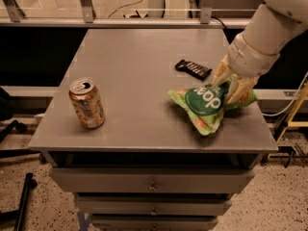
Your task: Move green rice chip bag near orange can
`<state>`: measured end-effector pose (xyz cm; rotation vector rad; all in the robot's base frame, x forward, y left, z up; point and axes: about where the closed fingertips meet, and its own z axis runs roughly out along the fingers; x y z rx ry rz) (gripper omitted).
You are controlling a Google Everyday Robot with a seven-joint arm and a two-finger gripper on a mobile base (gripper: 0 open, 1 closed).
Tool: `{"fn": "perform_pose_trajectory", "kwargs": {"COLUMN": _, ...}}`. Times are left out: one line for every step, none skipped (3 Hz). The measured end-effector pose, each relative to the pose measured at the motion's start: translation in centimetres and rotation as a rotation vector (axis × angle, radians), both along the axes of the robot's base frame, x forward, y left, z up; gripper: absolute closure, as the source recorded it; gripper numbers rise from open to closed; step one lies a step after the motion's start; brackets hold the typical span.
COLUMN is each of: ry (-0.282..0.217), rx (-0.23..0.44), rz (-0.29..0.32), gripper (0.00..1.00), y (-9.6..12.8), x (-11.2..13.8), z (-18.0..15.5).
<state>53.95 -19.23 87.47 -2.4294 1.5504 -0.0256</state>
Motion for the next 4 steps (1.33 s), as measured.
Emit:
{"fn": "perform_pose_trajectory", "kwargs": {"ry": -0.052, "rx": 0.115, "rz": -0.026, "gripper": 1.0, "y": 0.0, "x": 1.5, "z": 3.1}}
{"fn": "perform_pose_trajectory", "kwargs": {"ry": -0.052, "rx": 0.115, "rz": -0.026, "gripper": 1.0, "y": 0.0, "x": 1.5, "z": 3.1}}
{"fn": "perform_pose_trajectory", "kwargs": {"ry": -0.12, "rx": 0.108, "rz": 0.077, "gripper": 1.0, "y": 1.8, "x": 3.5, "z": 4.6}}
{"fn": "perform_pose_trajectory", "kwargs": {"ry": -0.194, "rx": 0.094, "rz": 0.223, "gripper": 1.0, "y": 4.9, "x": 5.7, "z": 6.9}}
